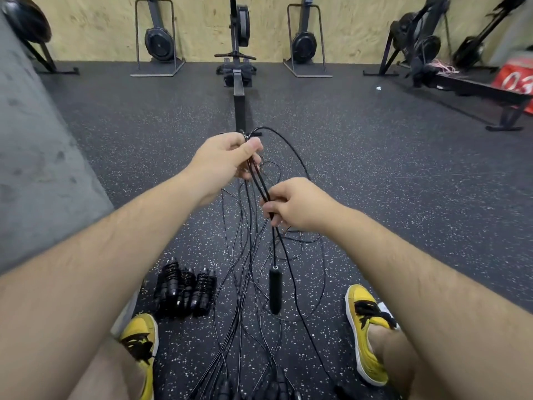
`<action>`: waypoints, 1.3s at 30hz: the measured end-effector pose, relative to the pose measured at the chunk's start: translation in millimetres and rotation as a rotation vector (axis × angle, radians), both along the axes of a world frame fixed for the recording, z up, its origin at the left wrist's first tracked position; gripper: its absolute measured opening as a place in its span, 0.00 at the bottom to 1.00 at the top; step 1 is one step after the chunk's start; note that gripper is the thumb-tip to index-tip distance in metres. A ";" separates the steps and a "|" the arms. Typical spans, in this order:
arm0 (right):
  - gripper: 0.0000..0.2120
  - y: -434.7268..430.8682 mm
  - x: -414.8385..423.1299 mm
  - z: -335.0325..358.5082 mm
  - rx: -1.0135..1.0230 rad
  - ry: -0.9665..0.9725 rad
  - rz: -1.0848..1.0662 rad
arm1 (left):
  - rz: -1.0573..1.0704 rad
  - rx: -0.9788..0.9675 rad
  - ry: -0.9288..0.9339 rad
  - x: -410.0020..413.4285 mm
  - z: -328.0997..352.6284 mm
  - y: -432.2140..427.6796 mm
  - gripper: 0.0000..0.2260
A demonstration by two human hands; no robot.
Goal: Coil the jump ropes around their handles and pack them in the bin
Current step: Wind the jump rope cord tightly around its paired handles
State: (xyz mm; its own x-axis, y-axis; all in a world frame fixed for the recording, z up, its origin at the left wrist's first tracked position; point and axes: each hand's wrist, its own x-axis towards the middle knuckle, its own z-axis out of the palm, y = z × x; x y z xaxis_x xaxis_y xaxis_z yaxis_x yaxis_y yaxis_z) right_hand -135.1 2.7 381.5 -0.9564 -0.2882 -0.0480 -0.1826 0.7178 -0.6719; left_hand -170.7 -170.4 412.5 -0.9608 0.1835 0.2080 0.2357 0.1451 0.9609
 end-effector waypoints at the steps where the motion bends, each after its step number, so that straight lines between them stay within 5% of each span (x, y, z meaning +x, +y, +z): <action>1: 0.08 -0.8 0.7 2.7 0.027 0.030 -0.009 | 0.008 0.032 -0.013 -0.4 -0.5 -1.1 0.08; 5: 0.07 -3.6 1.4 13.4 -0.044 0.142 -0.059 | 0.013 0.118 -0.050 -2.2 -3.3 -4.0 0.05; 11: 0.03 -6.5 -8.9 24.8 -0.465 0.258 -0.214 | -0.102 0.040 -0.155 9.2 -26.0 6.5 0.04; 18: 0.06 -4.1 -22.5 39.0 -0.762 0.224 -0.329 | -0.186 -0.060 -0.265 24.3 -47.2 19.3 0.04; 29: 0.14 10.3 6.4 18.6 -0.272 -0.085 -0.189 | 0.000 0.174 -0.151 11.5 -9.5 19.4 0.06; 32: 0.06 9.0 11.0 5.9 -0.102 -0.078 -0.043 | 0.007 0.215 -0.129 8.8 -1.0 19.7 0.05; 39: 0.04 -1.9 0.3 12.6 -0.341 0.107 -0.161 | 0.010 0.178 -0.112 4.6 -5.0 2.1 0.06</action>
